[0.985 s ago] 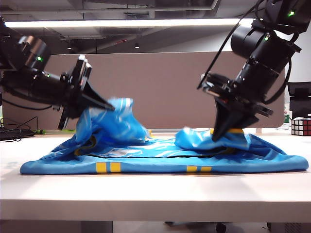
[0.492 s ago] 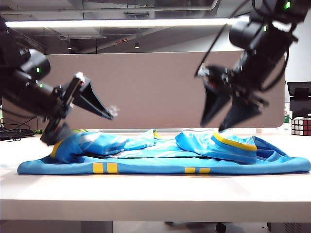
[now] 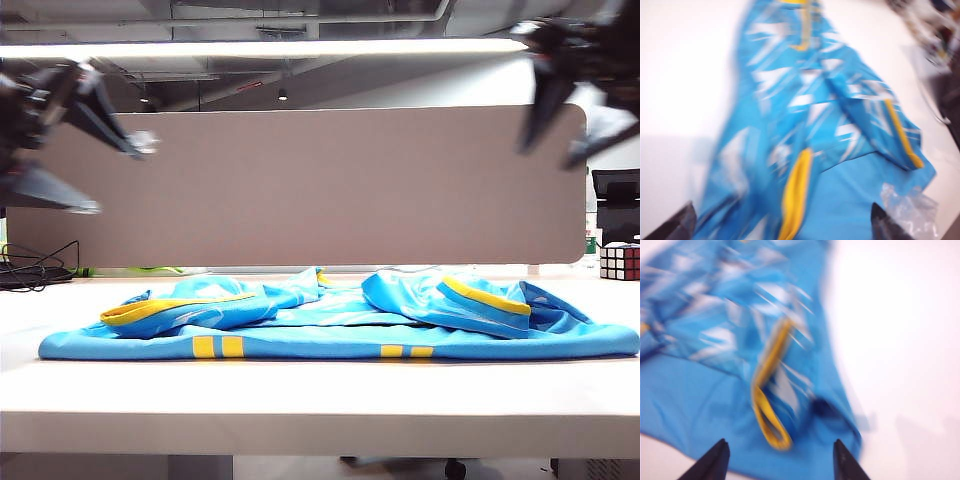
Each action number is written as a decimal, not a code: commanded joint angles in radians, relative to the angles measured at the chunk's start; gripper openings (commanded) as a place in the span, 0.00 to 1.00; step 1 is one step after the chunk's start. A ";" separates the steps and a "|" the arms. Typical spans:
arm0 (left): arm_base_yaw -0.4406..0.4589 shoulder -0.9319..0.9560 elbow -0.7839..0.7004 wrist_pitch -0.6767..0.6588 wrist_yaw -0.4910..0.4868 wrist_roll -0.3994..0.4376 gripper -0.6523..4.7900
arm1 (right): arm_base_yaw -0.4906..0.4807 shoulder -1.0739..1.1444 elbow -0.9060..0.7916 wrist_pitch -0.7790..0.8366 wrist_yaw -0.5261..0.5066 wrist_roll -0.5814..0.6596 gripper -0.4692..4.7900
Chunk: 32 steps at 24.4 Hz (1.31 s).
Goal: Fold the bottom side of the soccer jersey horizontally towards the center, about one-third of the way, then fold the sleeve back towards the center, creating a straight line along the edge of the the soccer jersey, and finally fold the bottom of the soccer jersey up towards the top, creating a neat rectangle.
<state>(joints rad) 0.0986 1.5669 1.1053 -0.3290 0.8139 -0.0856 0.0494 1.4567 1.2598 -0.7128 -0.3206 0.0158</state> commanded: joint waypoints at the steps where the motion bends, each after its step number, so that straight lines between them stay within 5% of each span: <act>1: 0.058 -0.021 -0.019 -0.130 -0.010 0.007 0.97 | -0.089 -0.046 -0.069 -0.013 -0.132 0.050 0.63; 4: 0.092 -0.019 -0.102 -0.131 -0.047 0.004 0.97 | -0.182 -0.058 -0.199 0.037 -0.226 0.090 0.63; 12: 0.083 -0.008 -0.318 -0.006 -0.100 -0.005 0.97 | -0.214 -0.048 -0.546 0.332 -0.285 0.199 0.63; 32: -0.092 0.092 -0.318 -0.035 -0.163 -0.018 0.94 | -0.110 0.105 -0.591 0.502 -0.284 0.277 0.63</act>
<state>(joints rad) 0.0181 1.6379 0.8051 -0.2646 0.7250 -0.1013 -0.0704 1.5490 0.6804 -0.1825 -0.6521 0.2802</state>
